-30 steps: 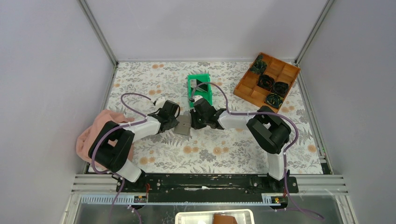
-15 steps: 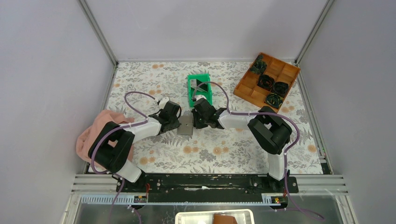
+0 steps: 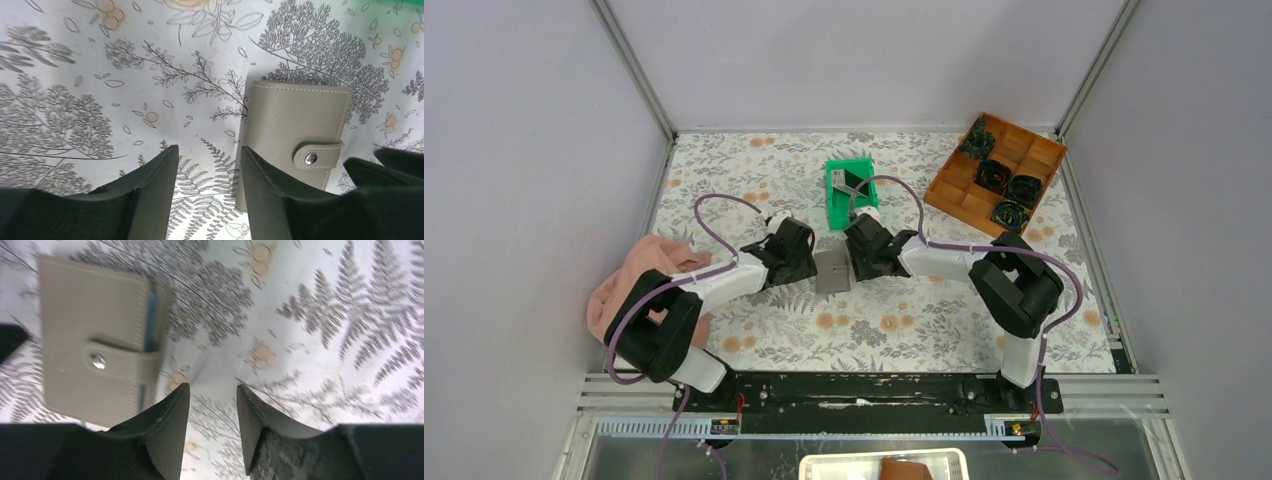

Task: Put the credit cards into the card holder
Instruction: Adjust the card holder at the center of the board, then reset both arms

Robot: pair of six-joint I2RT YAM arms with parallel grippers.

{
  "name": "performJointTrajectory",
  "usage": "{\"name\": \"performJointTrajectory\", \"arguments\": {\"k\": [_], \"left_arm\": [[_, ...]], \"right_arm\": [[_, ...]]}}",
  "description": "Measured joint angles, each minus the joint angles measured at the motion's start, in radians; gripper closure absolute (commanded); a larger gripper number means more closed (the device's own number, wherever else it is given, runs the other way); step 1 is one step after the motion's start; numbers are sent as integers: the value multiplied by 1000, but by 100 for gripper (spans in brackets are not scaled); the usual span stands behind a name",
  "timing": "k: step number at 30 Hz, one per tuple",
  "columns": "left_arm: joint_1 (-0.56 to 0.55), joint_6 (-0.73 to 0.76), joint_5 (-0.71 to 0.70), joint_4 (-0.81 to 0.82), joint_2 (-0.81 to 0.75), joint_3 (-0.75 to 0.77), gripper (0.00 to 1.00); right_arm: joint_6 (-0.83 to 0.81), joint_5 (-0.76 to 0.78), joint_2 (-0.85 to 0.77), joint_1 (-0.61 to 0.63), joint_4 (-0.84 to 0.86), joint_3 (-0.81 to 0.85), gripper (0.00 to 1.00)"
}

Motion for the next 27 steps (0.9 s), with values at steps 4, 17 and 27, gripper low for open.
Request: {"name": "performJointTrajectory", "arguments": {"k": [4, 17, 27], "left_arm": [[0, 13, -49, -62, -24, 43, 31], [45, 134, -220, -42, -193, 158, 0], [66, 273, -257, 174, -374, 24, 0]], "right_arm": [[-6, 43, -55, -6, -78, -28, 46], [-50, 302, -362, -202, -133, -71, 1], [-47, 513, -325, -199, -234, -26, 1]]}}
